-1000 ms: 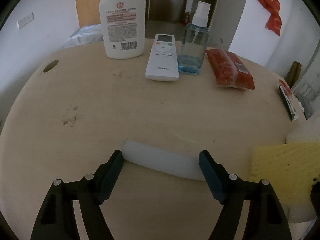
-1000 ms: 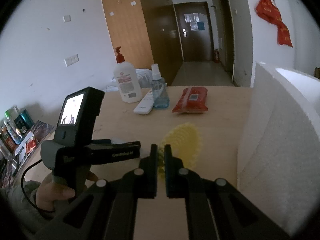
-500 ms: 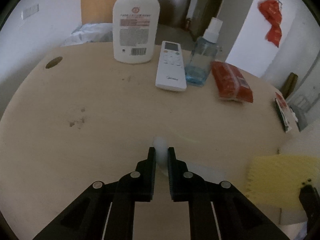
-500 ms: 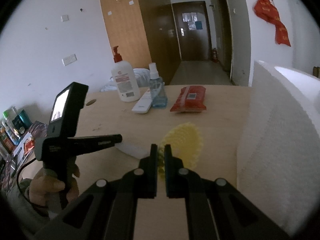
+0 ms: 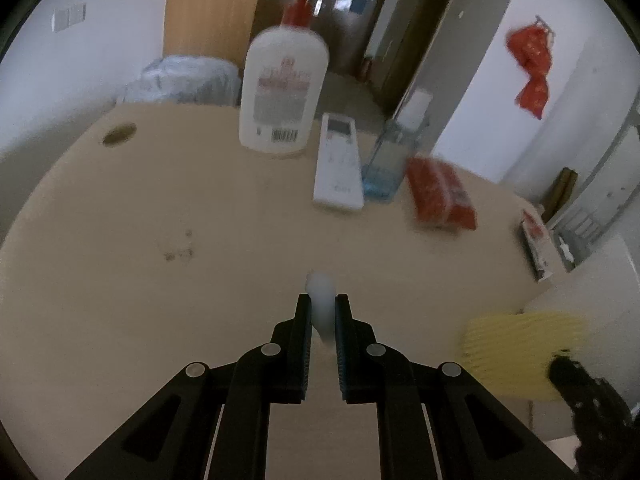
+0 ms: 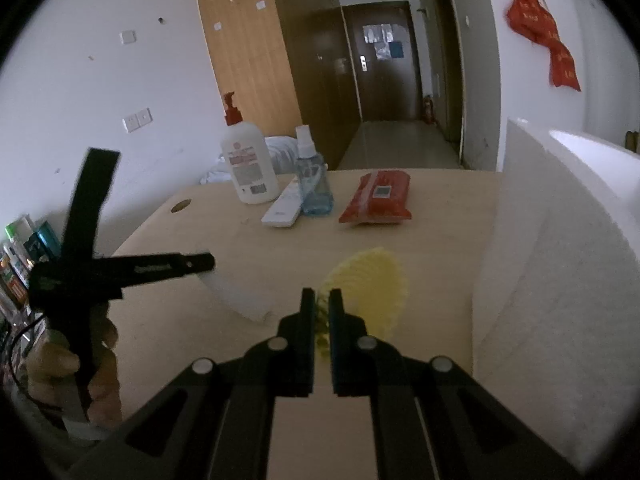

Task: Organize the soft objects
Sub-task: 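Lift the yellow sponge with the right gripper while the left gripper pinches the white foam tube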

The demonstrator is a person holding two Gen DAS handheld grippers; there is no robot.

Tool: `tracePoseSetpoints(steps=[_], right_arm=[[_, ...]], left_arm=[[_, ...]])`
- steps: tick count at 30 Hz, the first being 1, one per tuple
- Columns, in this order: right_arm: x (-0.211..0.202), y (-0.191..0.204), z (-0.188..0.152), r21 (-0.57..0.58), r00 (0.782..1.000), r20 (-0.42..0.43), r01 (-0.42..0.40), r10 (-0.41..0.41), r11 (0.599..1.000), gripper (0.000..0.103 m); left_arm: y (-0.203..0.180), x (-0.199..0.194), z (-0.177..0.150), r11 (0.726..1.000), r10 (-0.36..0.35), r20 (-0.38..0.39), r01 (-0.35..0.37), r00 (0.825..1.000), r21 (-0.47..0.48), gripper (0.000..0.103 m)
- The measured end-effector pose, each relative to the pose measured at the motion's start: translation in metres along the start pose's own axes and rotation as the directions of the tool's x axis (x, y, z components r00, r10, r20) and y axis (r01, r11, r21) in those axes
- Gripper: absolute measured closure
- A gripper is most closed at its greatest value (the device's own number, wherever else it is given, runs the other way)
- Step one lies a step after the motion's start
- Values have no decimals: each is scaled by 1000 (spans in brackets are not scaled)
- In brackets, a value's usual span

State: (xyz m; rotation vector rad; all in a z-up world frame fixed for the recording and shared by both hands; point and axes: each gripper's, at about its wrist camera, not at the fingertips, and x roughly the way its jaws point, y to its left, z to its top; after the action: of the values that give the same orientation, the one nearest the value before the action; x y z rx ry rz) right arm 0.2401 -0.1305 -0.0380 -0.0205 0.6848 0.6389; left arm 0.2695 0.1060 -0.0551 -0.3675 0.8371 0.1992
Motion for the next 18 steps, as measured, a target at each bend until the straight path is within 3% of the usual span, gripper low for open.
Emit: tracePoseSetpoints(steps=[8, 18], right_arm=[[1, 4, 0, -2, 1000, -8, -22, 22, 1000, 95], [18, 19, -9, -35, 996, -79, 30, -32, 999, 94]], left_arm=[[-8, -39, 0, 999, -14, 101, 10, 995, 45, 91], [-11, -55, -16, 995, -55, 109, 46, 992, 86, 91]])
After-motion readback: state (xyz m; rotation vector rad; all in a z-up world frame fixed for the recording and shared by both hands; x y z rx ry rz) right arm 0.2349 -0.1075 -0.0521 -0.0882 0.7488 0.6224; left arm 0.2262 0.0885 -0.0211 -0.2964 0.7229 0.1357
